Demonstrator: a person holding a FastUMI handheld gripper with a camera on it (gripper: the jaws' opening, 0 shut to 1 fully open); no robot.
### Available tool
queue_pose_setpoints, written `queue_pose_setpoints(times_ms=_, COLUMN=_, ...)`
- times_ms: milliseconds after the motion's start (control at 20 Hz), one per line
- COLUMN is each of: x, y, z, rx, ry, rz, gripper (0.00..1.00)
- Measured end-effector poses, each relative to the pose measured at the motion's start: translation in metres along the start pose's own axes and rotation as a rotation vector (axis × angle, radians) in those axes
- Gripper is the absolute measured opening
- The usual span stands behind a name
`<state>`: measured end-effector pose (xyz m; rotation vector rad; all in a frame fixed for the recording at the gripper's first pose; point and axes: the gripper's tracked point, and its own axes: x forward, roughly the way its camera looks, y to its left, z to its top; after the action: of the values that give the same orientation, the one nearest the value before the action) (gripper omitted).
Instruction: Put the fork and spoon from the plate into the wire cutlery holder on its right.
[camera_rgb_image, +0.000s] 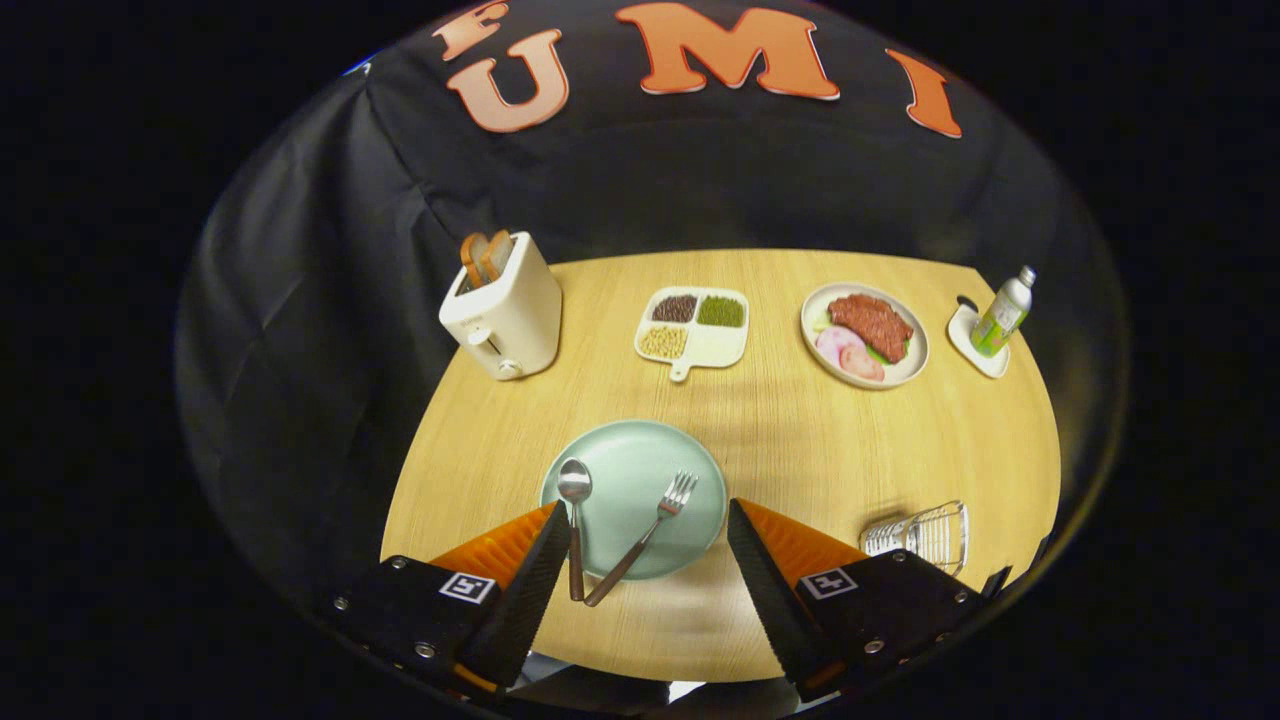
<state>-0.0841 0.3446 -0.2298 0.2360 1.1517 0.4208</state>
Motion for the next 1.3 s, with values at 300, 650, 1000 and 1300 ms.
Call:
queue_pose_setpoints(times_ms=300, x=0.045, y=0.004, z=-0.04, rx=0.034, ry=0.229, rz=-0.043, gripper=0.88)
queue_pose_setpoints(times_ms=650, x=0.11, y=0.01, z=-0.079, rx=0.114, ry=0.39, rz=-0.07, gripper=0.78)
queue_pose_setpoints(times_ms=1000, x=0.143, y=0.009, z=-0.1, rx=0.118, ry=0.481, rz=-0.154, gripper=0.44)
queue_pose_setpoints(times_ms=1300, x=0.146, y=0.008, z=-0.091, rx=0.152, ry=0.433, rz=-0.141, gripper=0.05)
